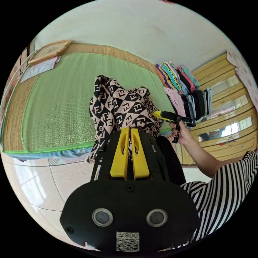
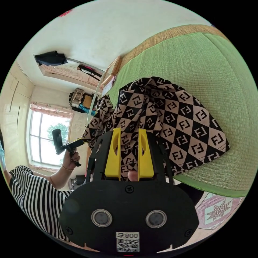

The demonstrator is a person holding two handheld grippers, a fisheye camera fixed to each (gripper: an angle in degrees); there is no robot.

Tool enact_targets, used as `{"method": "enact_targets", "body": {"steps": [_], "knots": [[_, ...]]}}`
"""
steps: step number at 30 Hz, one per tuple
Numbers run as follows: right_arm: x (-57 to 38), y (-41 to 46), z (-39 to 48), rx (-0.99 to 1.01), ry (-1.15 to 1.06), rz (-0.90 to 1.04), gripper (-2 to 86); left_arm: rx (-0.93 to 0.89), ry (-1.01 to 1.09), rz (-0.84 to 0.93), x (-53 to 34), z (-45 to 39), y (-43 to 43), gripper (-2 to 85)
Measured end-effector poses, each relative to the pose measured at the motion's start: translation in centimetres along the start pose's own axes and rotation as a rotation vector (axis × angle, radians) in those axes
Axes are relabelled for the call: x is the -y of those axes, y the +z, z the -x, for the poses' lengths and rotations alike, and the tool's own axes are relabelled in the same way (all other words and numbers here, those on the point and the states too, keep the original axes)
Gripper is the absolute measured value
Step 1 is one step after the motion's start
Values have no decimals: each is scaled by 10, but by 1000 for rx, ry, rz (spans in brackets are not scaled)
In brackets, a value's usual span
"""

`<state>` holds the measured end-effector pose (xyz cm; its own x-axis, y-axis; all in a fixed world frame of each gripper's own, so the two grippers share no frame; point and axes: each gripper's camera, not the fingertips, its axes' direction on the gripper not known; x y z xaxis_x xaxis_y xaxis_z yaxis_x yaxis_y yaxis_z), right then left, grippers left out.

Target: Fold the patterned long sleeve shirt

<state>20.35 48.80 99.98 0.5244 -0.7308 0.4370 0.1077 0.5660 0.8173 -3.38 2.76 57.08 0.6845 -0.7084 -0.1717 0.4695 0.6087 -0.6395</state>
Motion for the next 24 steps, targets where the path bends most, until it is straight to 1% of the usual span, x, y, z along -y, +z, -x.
{"method": "enact_targets", "body": {"steps": [1,3,4,6,9,13,14,16,18,20,22,24], "knots": [[1,-2,-2,-2,1,-4,101,-33,-39,-20,-4,11,-6,9],[4,-9,-9,12,10,-20,103,-171,-186,-82,-20,54,-20,7],[5,-11,-10,18,13,-24,104,-203,-221,-97,-25,64,-23,7],[9,-15,-14,33,19,-33,106,-330,-363,-157,-44,103,-28,5],[12,-16,-16,72,26,-30,111,-416,-469,-189,-63,138,-30,5],[14,-12,-1,126,-8,2,114,-447,-487,-173,-69,162,-29,5],[14,-8,13,126,-47,25,115,-451,-488,-173,-68,168,-30,5],[14,5,38,81,-121,105,118,-471,-482,-176,-65,178,-30,5],[15,24,67,-21,-204,197,126,-487,-473,-170,-60,192,-30,5],[20,30,78,-87,-236,213,128,-500,-469,-170,-58,202,-31,5],[28,31,79,-115,-215,215,128,-506,-467,-170,-57,211,-33,5],[41,29,70,-107,-138,195,127,-513,-462,-166,-58,223,-35,5]]}}
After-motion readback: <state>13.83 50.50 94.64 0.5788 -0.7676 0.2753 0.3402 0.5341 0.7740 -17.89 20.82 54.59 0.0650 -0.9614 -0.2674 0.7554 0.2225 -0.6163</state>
